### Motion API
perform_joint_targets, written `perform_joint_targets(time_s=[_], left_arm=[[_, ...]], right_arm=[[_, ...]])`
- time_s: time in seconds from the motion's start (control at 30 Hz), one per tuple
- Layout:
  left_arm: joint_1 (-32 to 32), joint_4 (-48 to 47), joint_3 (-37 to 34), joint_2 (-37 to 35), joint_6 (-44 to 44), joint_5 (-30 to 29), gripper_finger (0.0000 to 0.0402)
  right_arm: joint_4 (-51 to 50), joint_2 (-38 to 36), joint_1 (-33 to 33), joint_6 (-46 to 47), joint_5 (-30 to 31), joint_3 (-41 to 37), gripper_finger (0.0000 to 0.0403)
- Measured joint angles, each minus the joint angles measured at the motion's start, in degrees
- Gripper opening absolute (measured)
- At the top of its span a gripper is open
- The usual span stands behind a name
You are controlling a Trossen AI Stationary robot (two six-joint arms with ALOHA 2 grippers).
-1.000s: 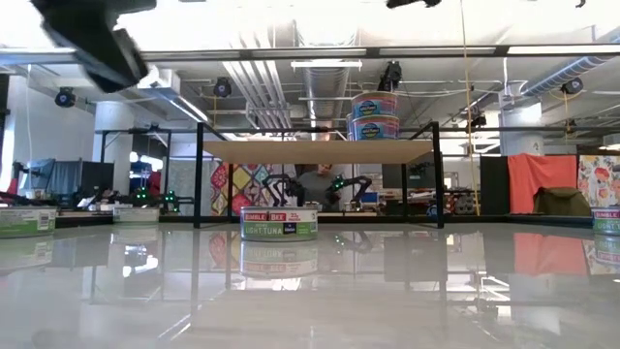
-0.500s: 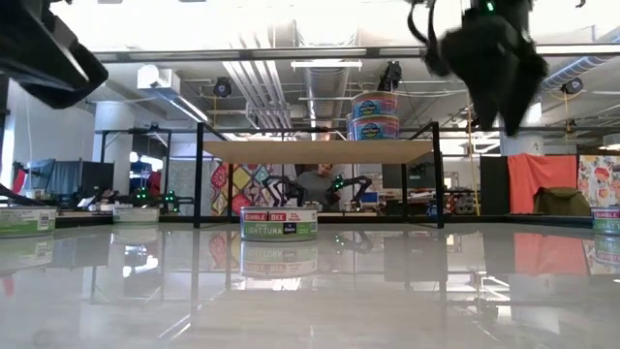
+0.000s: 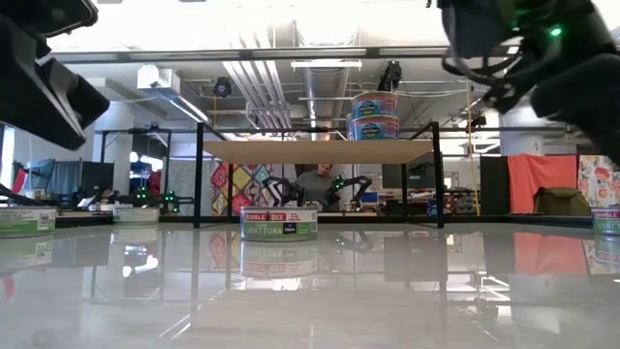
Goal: Stack canned seafood by type on shelf
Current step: Stack the blue tuna can on top of the blue tuna can on the shelf
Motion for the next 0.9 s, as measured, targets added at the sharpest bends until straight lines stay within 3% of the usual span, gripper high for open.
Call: perform_joint_targets(time_s=[0.3,0.53,0.73,0.9], left_arm=[[0.2,0.0,0.0,0.7,2.3,-4.6,0.0000],[-0.4,0.3,0.0,0.7,-1.4,-5.3,0.0000],[-3.2,0.6,0.0,0.7,-4.5,-5.2,0.0000],[-4.4,1.4,0.0,0.9,-7.2,-5.4,0.0000]], right_arm=[[0.0,0.0,3.7,6.6,-1.4,-3.8,0.0188],[3.6,0.3,6.1,10.0,-1.0,-10.9,0.0074],[11.7,0.2,6.6,10.1,-1.0,-13.1,0.0019],[15.3,2.1,8.0,8.6,1.9,-7.4,0.0012]])
